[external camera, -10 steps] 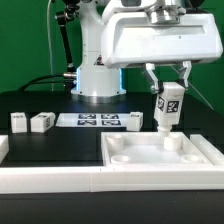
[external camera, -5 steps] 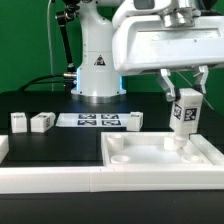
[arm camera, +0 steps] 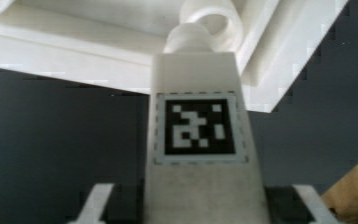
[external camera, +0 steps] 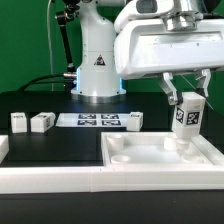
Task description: Assemble square table
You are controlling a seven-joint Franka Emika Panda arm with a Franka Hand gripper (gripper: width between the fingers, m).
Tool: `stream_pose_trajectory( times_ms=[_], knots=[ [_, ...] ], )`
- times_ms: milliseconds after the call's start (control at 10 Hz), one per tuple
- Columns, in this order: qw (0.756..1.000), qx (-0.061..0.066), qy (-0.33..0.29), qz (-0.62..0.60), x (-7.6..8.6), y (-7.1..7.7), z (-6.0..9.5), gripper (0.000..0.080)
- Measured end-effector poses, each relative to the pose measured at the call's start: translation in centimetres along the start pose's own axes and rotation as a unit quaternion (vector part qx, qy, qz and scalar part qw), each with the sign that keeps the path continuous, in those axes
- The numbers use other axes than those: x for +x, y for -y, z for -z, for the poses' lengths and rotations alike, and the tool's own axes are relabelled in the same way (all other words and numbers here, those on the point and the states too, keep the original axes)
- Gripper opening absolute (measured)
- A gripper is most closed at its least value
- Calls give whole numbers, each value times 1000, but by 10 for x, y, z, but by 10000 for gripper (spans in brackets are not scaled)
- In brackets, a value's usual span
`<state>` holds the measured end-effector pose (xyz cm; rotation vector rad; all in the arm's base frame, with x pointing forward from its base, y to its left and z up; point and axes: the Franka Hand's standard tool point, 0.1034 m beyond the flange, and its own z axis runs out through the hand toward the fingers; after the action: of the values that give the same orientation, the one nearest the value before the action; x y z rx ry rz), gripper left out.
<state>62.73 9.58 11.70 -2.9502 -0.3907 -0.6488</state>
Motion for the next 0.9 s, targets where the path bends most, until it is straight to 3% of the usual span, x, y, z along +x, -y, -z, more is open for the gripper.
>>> stream_pose_trajectory(
  times_ms=[900],
  knots=[
    [1000, 5, 2, 5, -7, 12, -20, 290]
  ],
)
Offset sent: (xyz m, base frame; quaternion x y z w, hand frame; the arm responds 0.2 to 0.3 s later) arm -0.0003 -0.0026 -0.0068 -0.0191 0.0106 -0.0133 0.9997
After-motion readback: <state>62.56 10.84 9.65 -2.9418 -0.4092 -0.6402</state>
